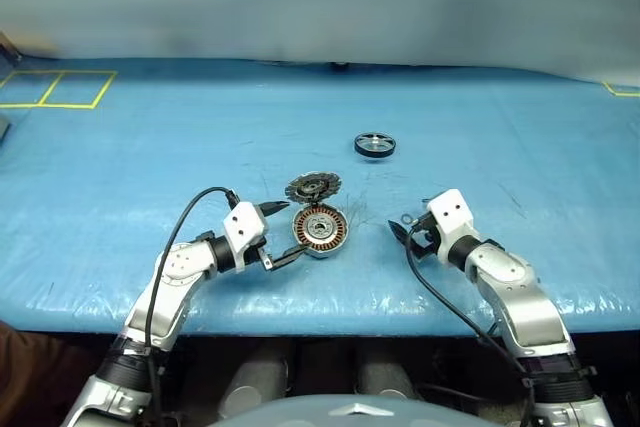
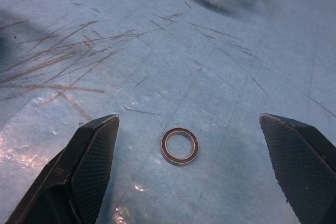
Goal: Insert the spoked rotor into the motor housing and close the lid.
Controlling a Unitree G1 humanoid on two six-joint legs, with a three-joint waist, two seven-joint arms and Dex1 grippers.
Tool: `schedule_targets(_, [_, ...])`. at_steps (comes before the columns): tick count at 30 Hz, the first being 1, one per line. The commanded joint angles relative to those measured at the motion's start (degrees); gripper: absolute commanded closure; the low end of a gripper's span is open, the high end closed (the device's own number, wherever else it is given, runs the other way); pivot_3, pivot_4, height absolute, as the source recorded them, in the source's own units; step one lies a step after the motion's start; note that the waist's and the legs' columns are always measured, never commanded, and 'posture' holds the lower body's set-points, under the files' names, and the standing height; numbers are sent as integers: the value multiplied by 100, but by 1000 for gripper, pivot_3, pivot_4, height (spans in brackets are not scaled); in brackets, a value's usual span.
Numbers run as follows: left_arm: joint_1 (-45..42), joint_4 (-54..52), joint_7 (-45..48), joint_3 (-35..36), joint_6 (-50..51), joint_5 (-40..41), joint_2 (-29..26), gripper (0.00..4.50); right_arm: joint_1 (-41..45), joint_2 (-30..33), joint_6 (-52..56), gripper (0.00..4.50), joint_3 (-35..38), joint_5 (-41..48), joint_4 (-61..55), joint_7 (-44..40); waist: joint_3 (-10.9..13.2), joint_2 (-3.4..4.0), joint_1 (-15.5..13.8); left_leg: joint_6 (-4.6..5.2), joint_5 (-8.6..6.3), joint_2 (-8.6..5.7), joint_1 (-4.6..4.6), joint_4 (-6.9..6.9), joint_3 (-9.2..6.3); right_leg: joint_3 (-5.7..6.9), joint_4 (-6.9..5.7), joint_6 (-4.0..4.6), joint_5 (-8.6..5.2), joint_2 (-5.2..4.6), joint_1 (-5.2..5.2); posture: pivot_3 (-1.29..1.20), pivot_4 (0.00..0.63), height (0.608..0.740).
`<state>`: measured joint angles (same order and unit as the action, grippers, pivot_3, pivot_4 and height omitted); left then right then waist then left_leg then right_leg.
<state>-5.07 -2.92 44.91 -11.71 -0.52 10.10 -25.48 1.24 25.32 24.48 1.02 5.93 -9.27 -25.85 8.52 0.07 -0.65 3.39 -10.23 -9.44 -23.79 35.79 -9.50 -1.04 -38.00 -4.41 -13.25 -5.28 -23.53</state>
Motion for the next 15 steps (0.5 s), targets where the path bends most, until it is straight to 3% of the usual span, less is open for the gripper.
schedule_targets(1, [10,73,61,191,-209,63,-38,34,-4,-101,49,0,159,158,-52,46,0,1,-3,0,0,0,1,-3,0,0,0,2,-1,0,-1,0,150,740])
schedule_targets(9, [-13,194,314,166,-290,159,11,34,-59,-289,166,0,242,322,174,82,0,1,-11,0,0,0,0,-16,0,0,8,6,-4,-1,-4,0,150,740])
schedule_targets(12, [1,222,423,201,-430,131,-9,0,-86,-295,173,598,253,282,309,109,-1,1,-10,-1,0,0,2,-18,0,0,7,6,-4,-1,-4,0,150,740])
schedule_targets(15, [16,238,522,235,-485,159,-30,0,-117,-292,178,1593,241,314,344,70,-1,1,-16,-1,0,0,3,-17,0,0,8,9,-5,-2,-1,0,150,740])
